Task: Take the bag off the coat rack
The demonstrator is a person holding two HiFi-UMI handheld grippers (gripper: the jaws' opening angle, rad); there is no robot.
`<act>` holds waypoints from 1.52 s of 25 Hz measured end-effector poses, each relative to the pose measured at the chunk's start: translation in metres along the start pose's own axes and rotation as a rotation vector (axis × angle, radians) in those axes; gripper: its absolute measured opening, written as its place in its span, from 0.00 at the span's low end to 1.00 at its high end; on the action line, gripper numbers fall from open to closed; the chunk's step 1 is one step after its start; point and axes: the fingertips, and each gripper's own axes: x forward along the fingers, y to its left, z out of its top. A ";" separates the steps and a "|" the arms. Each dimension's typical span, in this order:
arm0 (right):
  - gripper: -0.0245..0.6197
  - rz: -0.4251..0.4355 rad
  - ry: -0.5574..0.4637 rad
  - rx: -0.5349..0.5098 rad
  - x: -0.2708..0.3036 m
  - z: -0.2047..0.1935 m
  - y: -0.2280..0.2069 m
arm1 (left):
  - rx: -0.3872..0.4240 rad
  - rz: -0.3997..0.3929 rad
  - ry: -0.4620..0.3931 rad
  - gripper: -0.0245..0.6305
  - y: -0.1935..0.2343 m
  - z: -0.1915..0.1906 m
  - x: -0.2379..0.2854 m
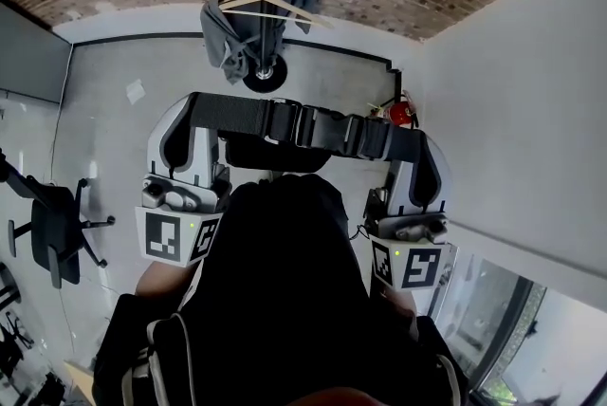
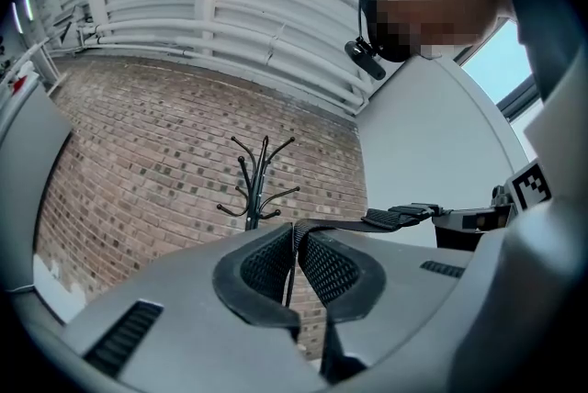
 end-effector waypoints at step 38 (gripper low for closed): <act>0.07 0.006 0.054 0.042 0.007 -0.031 0.025 | -0.002 0.092 0.036 0.07 0.020 0.002 -0.020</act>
